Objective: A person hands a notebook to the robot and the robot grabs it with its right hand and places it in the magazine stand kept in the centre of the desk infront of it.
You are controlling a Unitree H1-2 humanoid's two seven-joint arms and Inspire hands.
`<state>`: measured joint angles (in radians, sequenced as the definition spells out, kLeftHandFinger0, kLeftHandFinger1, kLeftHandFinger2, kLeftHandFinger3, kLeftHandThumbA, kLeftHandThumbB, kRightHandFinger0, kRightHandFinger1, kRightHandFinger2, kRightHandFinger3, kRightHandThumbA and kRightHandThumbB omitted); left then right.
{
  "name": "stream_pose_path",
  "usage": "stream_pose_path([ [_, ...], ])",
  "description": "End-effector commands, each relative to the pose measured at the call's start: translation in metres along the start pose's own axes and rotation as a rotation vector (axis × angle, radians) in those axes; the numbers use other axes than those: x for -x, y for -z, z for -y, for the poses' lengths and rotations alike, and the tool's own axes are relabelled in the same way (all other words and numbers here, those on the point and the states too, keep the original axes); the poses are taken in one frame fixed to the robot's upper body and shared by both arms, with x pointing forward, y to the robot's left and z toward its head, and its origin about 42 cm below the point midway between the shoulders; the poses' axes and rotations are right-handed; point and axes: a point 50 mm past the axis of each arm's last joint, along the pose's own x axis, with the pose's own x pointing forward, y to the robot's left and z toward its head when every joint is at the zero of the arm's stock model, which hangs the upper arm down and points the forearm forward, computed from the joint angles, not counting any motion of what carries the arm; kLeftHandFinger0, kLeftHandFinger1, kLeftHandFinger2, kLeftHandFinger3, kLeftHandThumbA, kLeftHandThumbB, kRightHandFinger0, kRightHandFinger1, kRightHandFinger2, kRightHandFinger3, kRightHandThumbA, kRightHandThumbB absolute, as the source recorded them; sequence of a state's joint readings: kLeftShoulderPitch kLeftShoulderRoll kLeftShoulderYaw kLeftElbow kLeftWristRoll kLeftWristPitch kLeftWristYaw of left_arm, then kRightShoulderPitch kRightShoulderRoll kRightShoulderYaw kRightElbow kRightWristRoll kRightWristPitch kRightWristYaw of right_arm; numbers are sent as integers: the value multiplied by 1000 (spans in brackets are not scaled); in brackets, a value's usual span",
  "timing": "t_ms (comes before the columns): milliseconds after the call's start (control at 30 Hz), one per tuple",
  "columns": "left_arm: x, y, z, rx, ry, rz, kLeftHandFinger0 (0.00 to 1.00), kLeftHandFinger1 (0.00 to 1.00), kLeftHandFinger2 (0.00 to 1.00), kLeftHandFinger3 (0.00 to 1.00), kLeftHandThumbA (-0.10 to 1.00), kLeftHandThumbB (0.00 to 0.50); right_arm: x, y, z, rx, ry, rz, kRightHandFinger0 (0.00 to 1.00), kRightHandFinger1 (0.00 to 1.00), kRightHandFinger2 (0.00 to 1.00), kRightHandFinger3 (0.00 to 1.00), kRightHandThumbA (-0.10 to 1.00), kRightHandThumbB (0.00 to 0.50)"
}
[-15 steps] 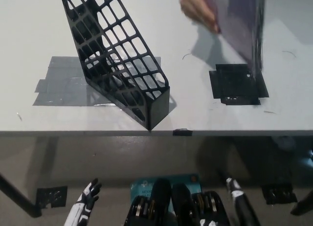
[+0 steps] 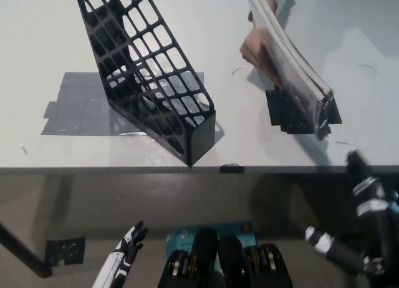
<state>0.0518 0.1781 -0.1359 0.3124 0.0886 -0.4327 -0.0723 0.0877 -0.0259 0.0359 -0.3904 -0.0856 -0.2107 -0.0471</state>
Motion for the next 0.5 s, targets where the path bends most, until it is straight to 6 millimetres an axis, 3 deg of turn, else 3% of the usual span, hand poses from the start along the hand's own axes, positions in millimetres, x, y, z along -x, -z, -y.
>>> stream_pose_path([
  [0, -5, -6, -10, -8, -2, 55, 1000, 1000, 1000, 1000, 1000, 500, -29, -25, 12, 4, 100, 148, 1000, 1000, 1000, 1000, 1000, 274],
  [267, -10, -9, -10, -7, 9, 65, 1000, 1000, 1000, 1000, 1000, 500, -64, -26, 29, 62, 178, 172, 1000, 1000, 1000, 1000, 1000, 354],
  [467, -4, -7, -7, 12, 14, 58, 1000, 1000, 1000, 1000, 1000, 500, -88, -22, 22, 97, 163, 155, 1000, 1000, 1000, 1000, 1000, 324],
])
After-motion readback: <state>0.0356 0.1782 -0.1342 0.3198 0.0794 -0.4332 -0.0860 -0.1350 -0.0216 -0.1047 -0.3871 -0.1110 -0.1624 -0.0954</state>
